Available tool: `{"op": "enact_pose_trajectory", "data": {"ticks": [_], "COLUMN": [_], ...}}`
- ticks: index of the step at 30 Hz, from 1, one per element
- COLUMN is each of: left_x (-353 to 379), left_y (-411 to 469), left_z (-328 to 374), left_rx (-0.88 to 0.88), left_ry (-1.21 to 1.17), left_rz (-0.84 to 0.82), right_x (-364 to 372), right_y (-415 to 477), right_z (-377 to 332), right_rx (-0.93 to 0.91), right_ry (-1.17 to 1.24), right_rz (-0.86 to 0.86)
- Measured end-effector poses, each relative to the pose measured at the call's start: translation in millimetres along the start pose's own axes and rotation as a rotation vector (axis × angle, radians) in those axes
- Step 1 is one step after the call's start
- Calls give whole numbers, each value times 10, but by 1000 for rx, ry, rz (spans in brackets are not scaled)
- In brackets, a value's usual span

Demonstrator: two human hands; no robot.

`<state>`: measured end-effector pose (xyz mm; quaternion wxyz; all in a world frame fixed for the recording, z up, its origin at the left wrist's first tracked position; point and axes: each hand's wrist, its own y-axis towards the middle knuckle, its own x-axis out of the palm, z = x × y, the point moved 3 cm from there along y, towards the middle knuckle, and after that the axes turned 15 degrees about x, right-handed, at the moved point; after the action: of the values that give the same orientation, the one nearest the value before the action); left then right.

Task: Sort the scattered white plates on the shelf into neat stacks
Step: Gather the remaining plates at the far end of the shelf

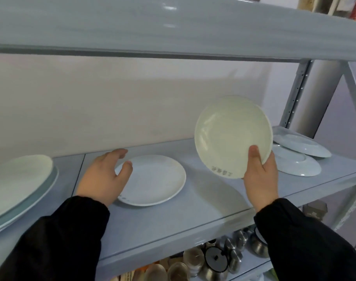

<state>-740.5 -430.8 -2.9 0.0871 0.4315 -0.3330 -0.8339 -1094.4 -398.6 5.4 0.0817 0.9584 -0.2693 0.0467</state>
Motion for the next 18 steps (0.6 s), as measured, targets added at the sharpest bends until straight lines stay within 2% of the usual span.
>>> {"op": "enact_pose_trajectory", "data": {"ticks": [5, 8, 12, 15, 18], "left_x": [-7, -14, -24, -34, -44], "left_y": [12, -2, -6, -1, -18], "left_z": [9, 30, 33, 36, 53], "left_rx": [20, 34, 23, 18, 10], "left_ry": [24, 49, 66, 57, 35], "left_rz": [19, 34, 50, 45, 47], "right_x": [614, 876, 918, 907, 926], "right_y": [31, 22, 81, 88, 26], "right_z": [58, 209, 389, 412, 404], "right_rx": [303, 482, 468, 470, 404], "right_ry": [304, 500, 318, 262, 88], "right_rz": [-208, -245, -236, -304, -384]}}
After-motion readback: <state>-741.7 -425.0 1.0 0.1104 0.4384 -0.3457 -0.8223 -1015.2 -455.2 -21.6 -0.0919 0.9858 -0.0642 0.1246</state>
